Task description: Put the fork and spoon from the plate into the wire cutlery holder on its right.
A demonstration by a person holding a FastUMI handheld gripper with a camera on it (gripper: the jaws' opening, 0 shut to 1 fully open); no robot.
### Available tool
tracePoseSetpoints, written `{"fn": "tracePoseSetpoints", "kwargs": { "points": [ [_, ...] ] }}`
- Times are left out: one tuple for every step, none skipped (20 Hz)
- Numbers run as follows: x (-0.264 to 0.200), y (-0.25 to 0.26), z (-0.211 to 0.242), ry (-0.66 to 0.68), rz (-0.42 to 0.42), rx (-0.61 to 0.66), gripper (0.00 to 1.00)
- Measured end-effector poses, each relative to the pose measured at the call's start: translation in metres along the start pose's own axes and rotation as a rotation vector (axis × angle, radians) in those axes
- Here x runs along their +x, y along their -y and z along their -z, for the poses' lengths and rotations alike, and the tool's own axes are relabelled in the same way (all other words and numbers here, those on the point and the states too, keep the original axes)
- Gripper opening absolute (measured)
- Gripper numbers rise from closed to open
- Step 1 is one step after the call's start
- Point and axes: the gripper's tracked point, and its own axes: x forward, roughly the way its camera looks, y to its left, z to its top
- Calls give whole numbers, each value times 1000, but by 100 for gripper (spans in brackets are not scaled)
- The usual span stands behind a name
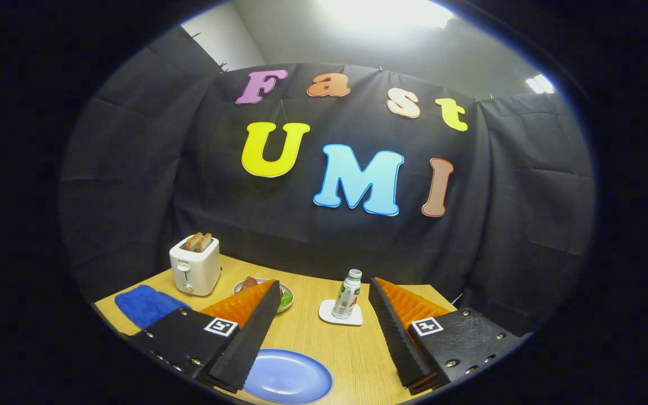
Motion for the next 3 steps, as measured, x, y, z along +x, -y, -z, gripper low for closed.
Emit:
{"fn": "tracePoseSetpoints", "kwargs": {
  "points": [
    [3,-1,6,-6,-6,6,96],
    [3,-2,11,-23,-11,16,96],
    [4,-2,18,-42,-16,21,97]
  ]
}}
